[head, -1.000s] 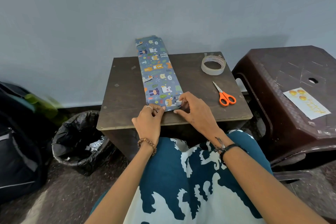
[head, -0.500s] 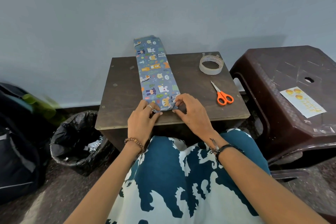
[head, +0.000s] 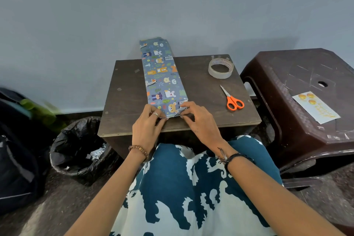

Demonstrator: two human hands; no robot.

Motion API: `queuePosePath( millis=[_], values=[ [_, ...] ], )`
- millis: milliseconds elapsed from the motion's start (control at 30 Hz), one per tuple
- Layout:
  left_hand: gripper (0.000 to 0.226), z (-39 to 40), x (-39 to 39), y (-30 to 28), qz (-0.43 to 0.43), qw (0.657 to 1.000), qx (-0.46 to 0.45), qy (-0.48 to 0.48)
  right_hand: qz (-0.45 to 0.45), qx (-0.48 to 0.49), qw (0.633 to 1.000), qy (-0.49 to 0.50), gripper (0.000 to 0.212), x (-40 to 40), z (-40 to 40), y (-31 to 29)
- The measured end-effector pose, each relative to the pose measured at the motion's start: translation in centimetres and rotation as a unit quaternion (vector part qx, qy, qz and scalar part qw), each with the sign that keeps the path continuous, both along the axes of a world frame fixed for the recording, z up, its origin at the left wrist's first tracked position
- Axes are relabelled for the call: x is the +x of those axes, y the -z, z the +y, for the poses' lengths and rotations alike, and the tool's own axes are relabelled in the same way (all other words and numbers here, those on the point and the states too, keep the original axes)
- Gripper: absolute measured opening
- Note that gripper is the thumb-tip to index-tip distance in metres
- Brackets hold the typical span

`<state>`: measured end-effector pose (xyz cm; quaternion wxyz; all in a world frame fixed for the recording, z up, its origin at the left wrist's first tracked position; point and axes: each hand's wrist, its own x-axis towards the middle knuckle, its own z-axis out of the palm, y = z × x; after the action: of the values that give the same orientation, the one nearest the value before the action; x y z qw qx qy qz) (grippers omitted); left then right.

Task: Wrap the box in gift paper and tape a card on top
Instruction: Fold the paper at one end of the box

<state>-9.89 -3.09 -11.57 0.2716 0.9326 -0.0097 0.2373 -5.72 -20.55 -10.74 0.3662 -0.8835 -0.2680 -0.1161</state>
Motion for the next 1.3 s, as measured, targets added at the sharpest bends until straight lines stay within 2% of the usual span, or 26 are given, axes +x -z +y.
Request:
queuePosePath(
  millis=[300, 467, 700, 900, 1000, 1133, 1200, 1300],
  values=[
    [0.01, 0.6, 0.0, -0.2, -0.009, 0.999, -0.044, -0.003, -0.044, 0.003, 0.999, -0.015, 0.033, 0.2, 0.2, 0.7],
    [0.01, 0.3, 0.1, -1.0, -0.042, 0.997, -0.057, 0.024, -0.055, 0.06, 0.997, -0.004, 0.041, 0.2, 0.8, 0.5],
    [0.008, 0.2, 0.2, -1.2, -0.052, 0.997, -0.051, 0.04, -0.001, 0.152, 0.988, 0.029, 0.043, 0.6, 1.0, 0.0],
    [0.009, 0.1, 0.3, -1.3, -0.053, 0.996, -0.053, 0.039, 0.004, 0.132, 0.991, 0.017, 0.052, 1.0, 0.9, 0.0],
    [0.012, 0.3, 0.3, -1.2, -0.052, 0.996, -0.054, 0.048, -0.007, 0.112, 0.994, 0.012, 0.049, 1.0, 0.9, 0.0],
    [0.023, 0.2, 0.4, -1.3, -0.064, 0.995, -0.046, 0.061, -0.083, 0.077, 0.993, 0.015, 0.044, 0.9, 0.6, -0.1],
    [0.023, 0.2, 0.4, -1.4, -0.071, 0.995, -0.042, 0.062, -0.126, 0.061, 0.99, 0.01, 0.035, 1.1, 0.4, 0.0],
    [0.026, 0.4, 0.3, -1.5, -0.069, 0.995, -0.045, 0.057, -0.126, 0.061, 0.99, 0.015, 0.02, 1.2, 0.2, 0.1]
  ],
)
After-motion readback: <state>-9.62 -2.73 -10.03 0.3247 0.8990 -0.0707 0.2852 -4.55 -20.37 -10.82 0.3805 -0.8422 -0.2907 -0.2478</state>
